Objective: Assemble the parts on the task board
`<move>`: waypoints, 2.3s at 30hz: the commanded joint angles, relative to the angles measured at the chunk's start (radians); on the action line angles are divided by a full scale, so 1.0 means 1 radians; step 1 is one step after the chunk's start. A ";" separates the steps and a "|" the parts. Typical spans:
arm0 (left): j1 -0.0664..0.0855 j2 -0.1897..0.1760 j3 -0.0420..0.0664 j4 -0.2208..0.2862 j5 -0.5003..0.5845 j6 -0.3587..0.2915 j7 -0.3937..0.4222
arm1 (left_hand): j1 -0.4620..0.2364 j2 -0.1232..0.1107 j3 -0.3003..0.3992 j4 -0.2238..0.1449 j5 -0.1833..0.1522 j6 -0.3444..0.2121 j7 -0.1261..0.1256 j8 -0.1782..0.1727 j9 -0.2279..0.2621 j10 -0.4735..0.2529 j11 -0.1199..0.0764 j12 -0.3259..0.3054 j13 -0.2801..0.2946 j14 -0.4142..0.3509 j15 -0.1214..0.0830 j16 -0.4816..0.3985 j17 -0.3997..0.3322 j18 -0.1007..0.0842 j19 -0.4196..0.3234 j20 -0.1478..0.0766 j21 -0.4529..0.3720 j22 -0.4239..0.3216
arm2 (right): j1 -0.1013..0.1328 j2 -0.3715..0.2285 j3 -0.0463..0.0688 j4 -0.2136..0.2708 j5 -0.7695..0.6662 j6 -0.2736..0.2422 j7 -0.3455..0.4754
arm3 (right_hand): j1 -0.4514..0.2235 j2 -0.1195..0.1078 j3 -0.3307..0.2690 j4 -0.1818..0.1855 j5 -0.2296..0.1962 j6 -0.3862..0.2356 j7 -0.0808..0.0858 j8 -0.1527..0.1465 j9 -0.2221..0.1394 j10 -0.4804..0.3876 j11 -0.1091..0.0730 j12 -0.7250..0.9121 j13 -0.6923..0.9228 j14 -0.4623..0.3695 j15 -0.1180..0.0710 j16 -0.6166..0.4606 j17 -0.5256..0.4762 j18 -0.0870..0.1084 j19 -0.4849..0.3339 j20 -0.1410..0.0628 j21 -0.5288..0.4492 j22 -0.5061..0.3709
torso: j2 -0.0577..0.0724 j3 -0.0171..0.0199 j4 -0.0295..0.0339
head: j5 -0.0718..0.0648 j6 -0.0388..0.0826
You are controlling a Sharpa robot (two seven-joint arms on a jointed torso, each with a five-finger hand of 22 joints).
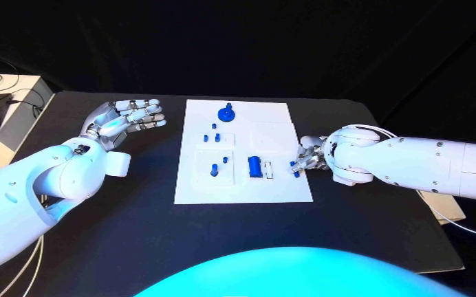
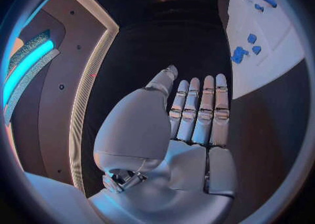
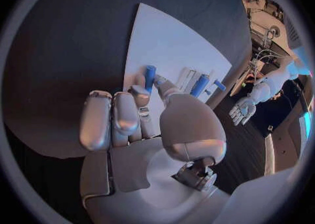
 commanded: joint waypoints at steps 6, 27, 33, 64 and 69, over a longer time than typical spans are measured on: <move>-0.001 0.001 0.001 0.002 0.004 0.017 -0.001 | 0.009 0.001 -0.001 0.005 0.003 -0.003 0.009 -0.001 -0.001 0.000 0.002 -0.001 -0.001 0.001 0.001 0.002 0.000 -0.011 0.005 0.003 0.002 -0.002 | -0.014 0.006 -0.010 0.006 0.061 -0.020 0.051 | 0.007 0.010 0.286 -0.231 0.047 -0.021 0.007 -0.011 -0.076 -0.002 0.000 -0.002 -0.005 -0.001 0.007 -0.005 0.003 -0.013 0.077 0.005 -0.002 0.175 | 0.000 -0.0001 0.0001 | 0.002 0.000; -0.001 0.003 0.001 0.001 0.004 0.018 -0.005 | 0.009 0.002 -0.002 0.005 0.003 -0.004 0.010 0.000 -0.001 -0.001 0.002 -0.001 -0.001 0.000 0.001 0.002 0.000 -0.011 0.004 0.003 0.002 -0.002 | 0.048 -0.030 -0.006 0.111 0.281 -0.132 0.086 | 0.005 0.014 0.297 -0.253 0.071 -0.016 0.006 -0.005 -0.063 0.000 -0.002 -0.007 -0.010 -0.001 0.006 -0.008 0.002 -0.012 0.077 0.005 -0.003 0.175 | 0.000 -0.0010 -0.0001 | 0.005 0.000; -0.001 0.003 0.001 0.002 0.004 0.020 -0.006 | 0.009 0.002 -0.002 0.005 0.003 -0.004 0.010 0.000 -0.001 -0.001 0.002 -0.001 -0.001 0.000 0.001 0.002 0.000 -0.011 0.004 0.003 0.002 -0.002 | 0.050 -0.010 -0.008 0.111 0.288 -0.118 0.076 | 0.004 0.015 0.296 -0.253 0.071 -0.016 0.006 -0.005 -0.063 -0.001 -0.002 -0.007 -0.010 0.000 0.006 -0.007 0.002 -0.012 0.077 0.005 -0.002 0.175 | 0.000 -0.0008 0.0001 | 0.003 0.000; -0.001 -0.001 0.001 0.005 0.004 0.022 -0.009 | 0.008 0.002 -0.003 0.006 0.003 -0.003 0.010 0.000 -0.001 -0.001 0.002 -0.001 -0.001 -0.001 0.001 0.002 0.000 -0.011 0.004 0.004 0.002 -0.002 | 0.025 0.051 -0.014 0.065 0.242 -0.110 0.048 | 0.028 0.013 0.103 -0.199 0.045 -0.007 -0.014 -0.012 -0.082 0.000 -0.008 -0.001 -0.008 0.000 0.002 -0.011 0.002 -0.015 0.077 0.001 -0.005 0.174 | 0.001 0.0004 -0.0002 | 0.012 0.000; -0.001 -0.002 0.001 0.005 0.004 0.022 -0.009 | 0.008 0.002 -0.003 0.006 0.003 -0.003 0.010 0.000 -0.001 -0.001 0.002 -0.001 -0.001 -0.001 0.001 0.002 0.000 -0.011 0.004 0.004 0.002 -0.002 | 0.024 0.055 -0.014 0.062 0.241 -0.114 0.049 | 0.035 0.015 0.074 -0.189 0.036 -0.002 -0.015 -0.017 -0.095 -0.001 -0.008 0.001 -0.008 0.000 0.001 -0.011 0.002 -0.015 0.077 0.000 -0.006 0.174 | 0.000 -0.0001 0.0003 | 0.012 0.000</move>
